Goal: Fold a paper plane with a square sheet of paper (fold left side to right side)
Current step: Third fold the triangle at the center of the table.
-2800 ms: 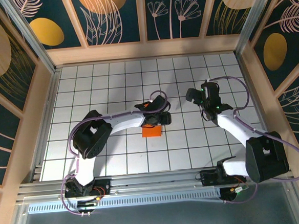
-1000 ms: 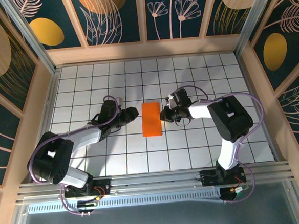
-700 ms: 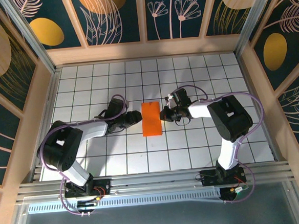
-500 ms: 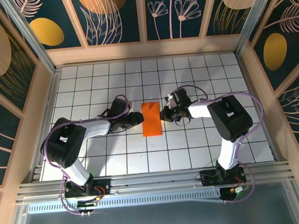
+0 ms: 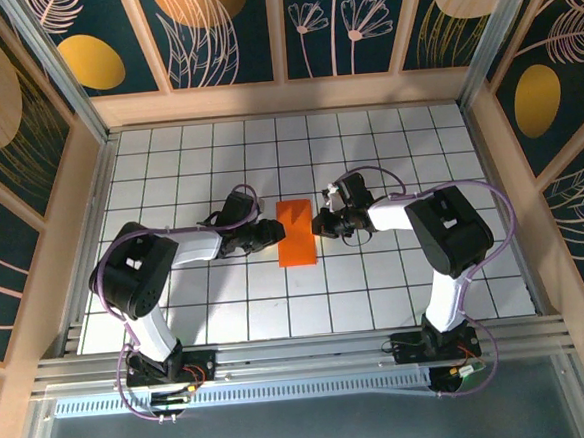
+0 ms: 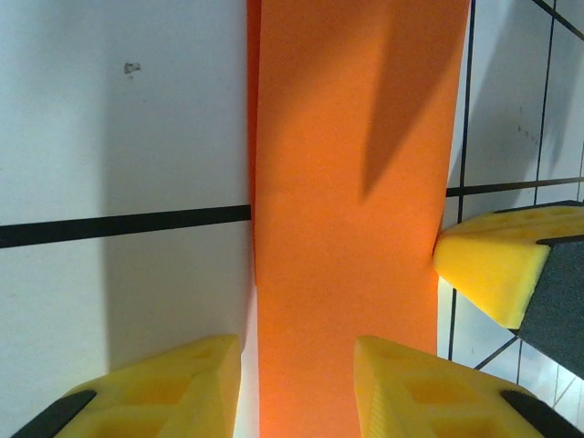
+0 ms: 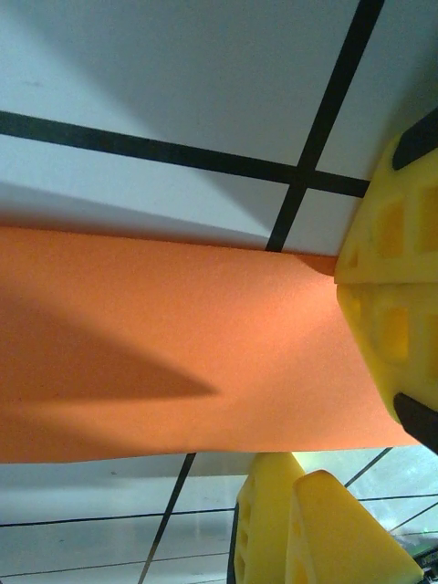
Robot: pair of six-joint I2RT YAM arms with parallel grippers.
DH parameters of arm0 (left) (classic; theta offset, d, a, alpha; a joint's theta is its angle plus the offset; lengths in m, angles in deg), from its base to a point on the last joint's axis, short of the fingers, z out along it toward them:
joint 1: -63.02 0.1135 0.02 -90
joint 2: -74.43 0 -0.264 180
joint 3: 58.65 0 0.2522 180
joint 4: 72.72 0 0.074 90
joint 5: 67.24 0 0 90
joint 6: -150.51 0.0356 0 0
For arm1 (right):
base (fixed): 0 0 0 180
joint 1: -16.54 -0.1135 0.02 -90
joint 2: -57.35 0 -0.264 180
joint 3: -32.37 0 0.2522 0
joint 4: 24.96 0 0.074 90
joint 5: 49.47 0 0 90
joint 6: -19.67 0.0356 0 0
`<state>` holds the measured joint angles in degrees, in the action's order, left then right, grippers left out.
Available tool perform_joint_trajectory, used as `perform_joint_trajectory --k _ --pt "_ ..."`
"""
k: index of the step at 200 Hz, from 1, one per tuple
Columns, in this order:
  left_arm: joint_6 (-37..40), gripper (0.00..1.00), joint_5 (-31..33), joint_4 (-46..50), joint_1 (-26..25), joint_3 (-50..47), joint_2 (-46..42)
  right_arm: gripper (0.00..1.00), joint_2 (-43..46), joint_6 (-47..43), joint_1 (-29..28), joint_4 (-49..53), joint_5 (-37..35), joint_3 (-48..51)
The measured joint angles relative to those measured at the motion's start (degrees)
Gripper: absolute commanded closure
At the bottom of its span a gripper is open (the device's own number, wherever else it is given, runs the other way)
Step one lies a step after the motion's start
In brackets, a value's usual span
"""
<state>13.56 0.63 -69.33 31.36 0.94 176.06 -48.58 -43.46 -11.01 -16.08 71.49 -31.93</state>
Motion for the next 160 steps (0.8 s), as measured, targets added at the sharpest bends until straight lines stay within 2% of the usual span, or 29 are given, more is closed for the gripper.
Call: perform_joint_trajectory --k 96,131,160 --pt "-2.16 0.62 -1.86 -3.34 -0.61 -0.02 1.03 1.0 0.0 0.0 0.0 0.0 0.0 0.0" --pt "-3.04 0.72 -1.84 -3.65 -0.61 -0.07 1.03 1.0 0.0 0.0 0.0 0.0 -0.02 0.0" --pt "-3.56 0.85 -1.62 -4.02 -0.61 -0.24 1.03 1.0 0.0 -0.04 0.0 0.0 -0.02 0.0"
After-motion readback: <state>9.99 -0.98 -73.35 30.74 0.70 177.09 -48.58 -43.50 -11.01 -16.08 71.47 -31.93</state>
